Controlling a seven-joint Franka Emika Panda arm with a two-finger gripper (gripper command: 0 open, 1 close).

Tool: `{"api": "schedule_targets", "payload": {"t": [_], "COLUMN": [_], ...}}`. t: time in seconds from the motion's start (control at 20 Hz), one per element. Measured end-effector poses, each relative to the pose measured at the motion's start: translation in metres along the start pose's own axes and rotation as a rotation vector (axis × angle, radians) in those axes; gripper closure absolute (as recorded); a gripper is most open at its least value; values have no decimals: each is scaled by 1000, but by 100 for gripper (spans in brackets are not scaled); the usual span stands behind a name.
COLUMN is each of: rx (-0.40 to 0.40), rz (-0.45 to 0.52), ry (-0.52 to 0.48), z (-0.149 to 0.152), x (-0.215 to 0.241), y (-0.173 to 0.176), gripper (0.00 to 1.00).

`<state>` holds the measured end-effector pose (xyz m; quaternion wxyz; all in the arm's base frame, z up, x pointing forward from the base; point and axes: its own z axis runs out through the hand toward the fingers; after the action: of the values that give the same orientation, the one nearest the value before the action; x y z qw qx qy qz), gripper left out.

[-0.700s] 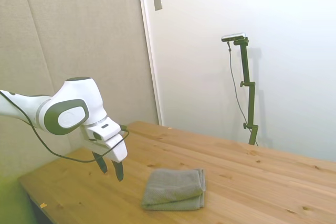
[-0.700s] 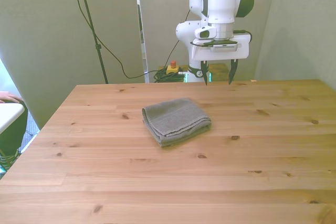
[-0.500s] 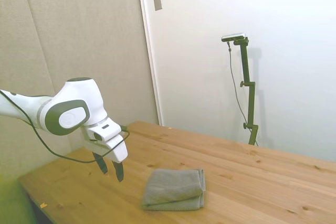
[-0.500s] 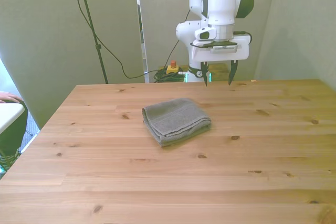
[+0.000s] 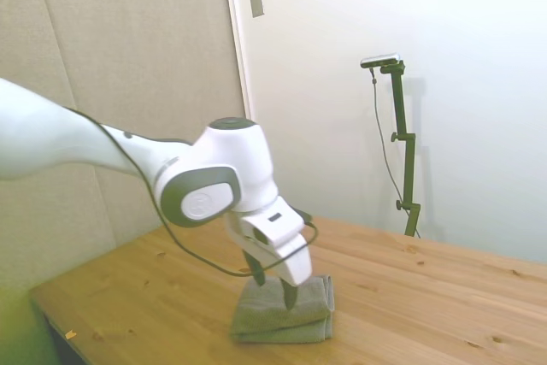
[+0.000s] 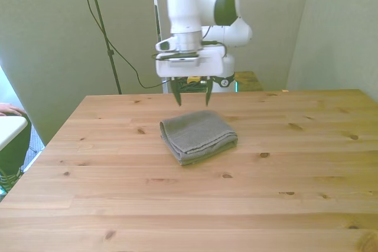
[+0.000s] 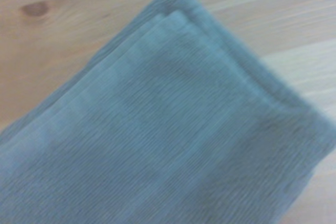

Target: Unfold the towel

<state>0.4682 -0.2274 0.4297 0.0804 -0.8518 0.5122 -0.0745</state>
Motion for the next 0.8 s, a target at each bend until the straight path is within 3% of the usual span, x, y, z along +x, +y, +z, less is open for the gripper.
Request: {"api": "schedule_targets", "payload": {"t": [0.4,0.45,0.8], "rx": [89,100,114], "rz": [33,28,33], "ry": [-107,-119,-160], "z": [23,26,51], "x": [64,67,71], "y": [20,21,21], "gripper": [0,100,100]}}
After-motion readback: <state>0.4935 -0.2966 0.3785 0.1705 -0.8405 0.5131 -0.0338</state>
